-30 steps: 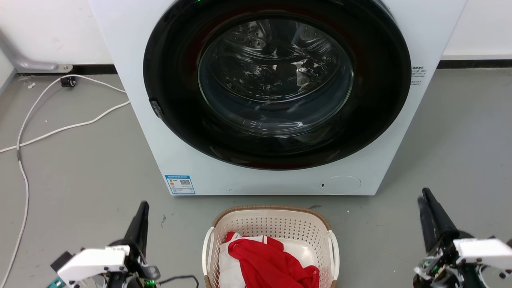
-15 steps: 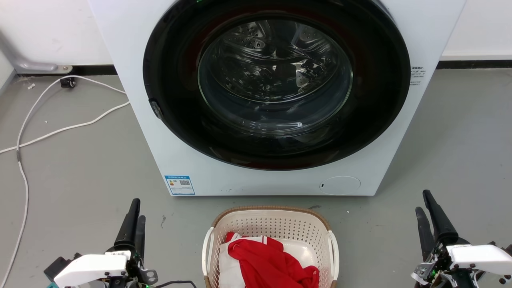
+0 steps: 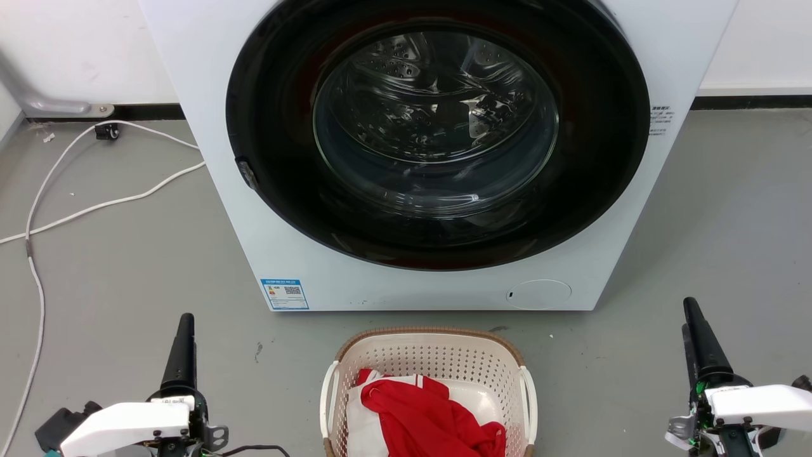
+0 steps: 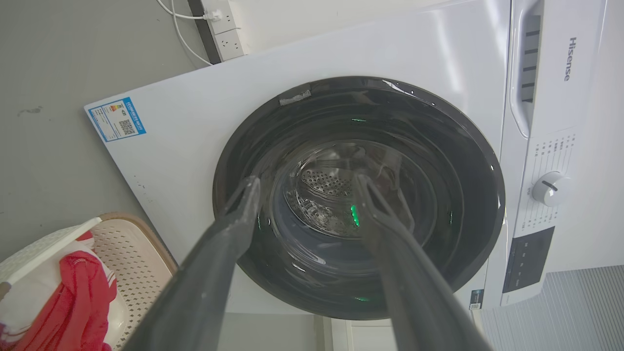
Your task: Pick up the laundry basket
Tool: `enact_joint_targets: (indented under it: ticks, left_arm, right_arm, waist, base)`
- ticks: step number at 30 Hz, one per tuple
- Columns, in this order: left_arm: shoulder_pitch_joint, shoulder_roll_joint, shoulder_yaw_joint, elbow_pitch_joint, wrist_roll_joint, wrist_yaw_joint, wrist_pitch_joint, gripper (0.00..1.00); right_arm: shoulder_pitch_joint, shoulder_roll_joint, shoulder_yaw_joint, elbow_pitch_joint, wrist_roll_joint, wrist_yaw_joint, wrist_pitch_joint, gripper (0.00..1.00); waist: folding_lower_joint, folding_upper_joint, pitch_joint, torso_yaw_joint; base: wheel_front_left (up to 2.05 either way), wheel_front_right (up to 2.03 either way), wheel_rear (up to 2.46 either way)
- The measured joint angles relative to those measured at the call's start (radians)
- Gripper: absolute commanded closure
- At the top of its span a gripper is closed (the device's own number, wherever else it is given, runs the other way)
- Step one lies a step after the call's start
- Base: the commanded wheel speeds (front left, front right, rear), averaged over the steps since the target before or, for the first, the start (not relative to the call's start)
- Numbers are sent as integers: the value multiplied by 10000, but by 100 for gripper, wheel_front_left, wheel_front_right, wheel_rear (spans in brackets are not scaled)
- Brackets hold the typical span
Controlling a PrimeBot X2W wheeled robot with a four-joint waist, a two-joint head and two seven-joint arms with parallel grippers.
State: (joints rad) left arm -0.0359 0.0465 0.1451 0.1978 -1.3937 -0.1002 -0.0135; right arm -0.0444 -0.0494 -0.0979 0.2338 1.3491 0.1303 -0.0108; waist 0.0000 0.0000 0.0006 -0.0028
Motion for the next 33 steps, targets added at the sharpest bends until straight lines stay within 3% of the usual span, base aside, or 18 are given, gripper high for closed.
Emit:
enact_joint_targets:
  ticks: [11,18,23,28,33]
  left_arm:
    - [88,2,199,-901,1534,520,-393,0]
    - [193,6,25,-1628,3258,1011,-619,0]
    - [325,6,-472,-2071,4683,1384,-788,0]
    - [481,8,-1037,-2435,5917,1384,-926,0]
    - [585,8,-1570,-2579,7181,1003,-1070,0]
  right_arm:
    - [-3,0,-61,-612,-2999,0,-418,0]
    - [-12,2,71,-1371,-5682,2,-640,0]
    - [-7,2,284,-1814,-6897,2,-786,0]
    - [71,2,537,-2184,-8174,4,-953,0]
    - [234,0,594,-2226,-9089,4,-1081,0]
  waist:
    - [0,0,-14,7]
    - [1,0,-10,3]
    - [0,0,-1,-9]
    - [0,0,10,-20]
    - [1,0,24,-39]
  base:
    - [0,0,0]
    - [0,0,0]
    - [0,0,0]
    - [0,0,0]
    - [0,0,0]
